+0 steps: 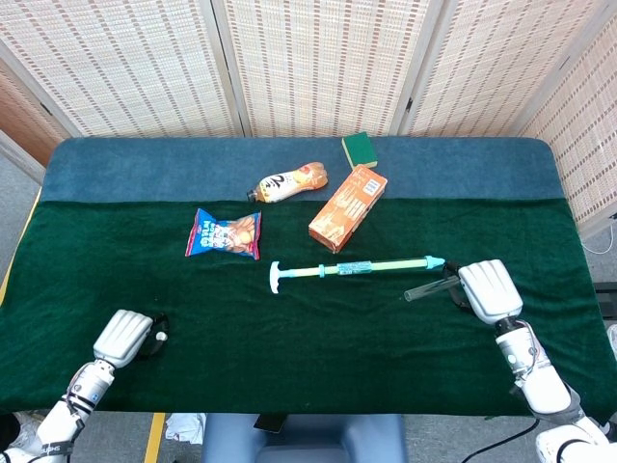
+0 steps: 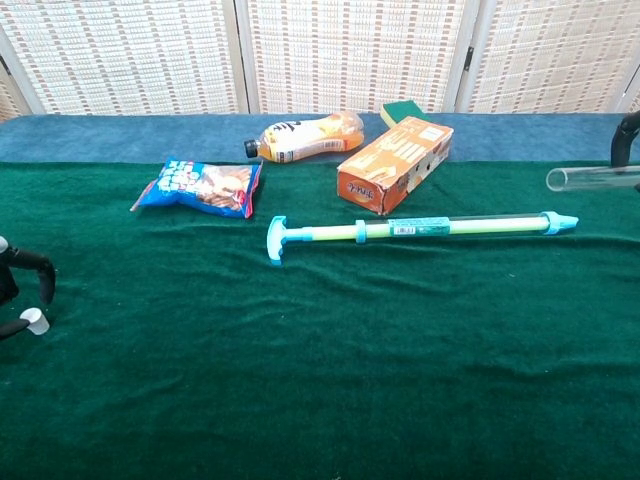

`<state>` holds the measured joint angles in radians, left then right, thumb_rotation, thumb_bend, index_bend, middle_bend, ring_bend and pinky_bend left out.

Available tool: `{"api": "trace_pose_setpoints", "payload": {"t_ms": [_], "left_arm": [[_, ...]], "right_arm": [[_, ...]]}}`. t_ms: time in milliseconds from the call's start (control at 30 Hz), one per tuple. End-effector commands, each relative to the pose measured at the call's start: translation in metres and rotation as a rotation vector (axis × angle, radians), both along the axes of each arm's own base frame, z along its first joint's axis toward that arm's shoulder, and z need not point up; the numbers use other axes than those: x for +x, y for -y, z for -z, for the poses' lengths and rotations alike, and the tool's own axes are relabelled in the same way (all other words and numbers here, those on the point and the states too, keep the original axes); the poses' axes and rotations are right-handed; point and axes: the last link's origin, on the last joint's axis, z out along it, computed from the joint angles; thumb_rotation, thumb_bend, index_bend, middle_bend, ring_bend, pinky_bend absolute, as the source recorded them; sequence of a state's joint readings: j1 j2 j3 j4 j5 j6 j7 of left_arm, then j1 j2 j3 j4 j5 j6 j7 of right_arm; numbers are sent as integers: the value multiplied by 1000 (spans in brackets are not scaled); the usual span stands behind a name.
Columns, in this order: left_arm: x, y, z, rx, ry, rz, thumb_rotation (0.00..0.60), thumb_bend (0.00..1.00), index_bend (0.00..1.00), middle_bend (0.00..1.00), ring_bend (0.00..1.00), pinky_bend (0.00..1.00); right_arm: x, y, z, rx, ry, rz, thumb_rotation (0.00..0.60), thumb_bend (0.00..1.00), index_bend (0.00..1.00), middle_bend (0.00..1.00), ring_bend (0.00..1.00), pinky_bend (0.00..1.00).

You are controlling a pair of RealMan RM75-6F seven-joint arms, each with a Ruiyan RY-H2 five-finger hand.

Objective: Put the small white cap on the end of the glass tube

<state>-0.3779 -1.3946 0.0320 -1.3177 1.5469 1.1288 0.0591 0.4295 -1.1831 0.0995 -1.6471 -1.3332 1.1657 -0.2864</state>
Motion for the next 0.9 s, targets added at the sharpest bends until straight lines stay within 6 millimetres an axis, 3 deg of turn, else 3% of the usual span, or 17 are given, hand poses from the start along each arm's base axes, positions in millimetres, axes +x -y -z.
{"api": "trace_pose_setpoints", "payload": {"t_ms": [33, 900], "left_arm": [[0, 0, 0, 2, 3, -1, 600, 382, 480, 941, 812, 781], [1, 1, 0, 1, -6, -14, 600, 379, 468, 941, 811, 782]], "right_arm": [[-1, 0, 0, 1, 1, 3, 600, 634, 931, 1000, 1000, 1000], [-5, 1, 0, 5, 7, 19, 600, 634, 933, 1000, 1000, 1000]]}}
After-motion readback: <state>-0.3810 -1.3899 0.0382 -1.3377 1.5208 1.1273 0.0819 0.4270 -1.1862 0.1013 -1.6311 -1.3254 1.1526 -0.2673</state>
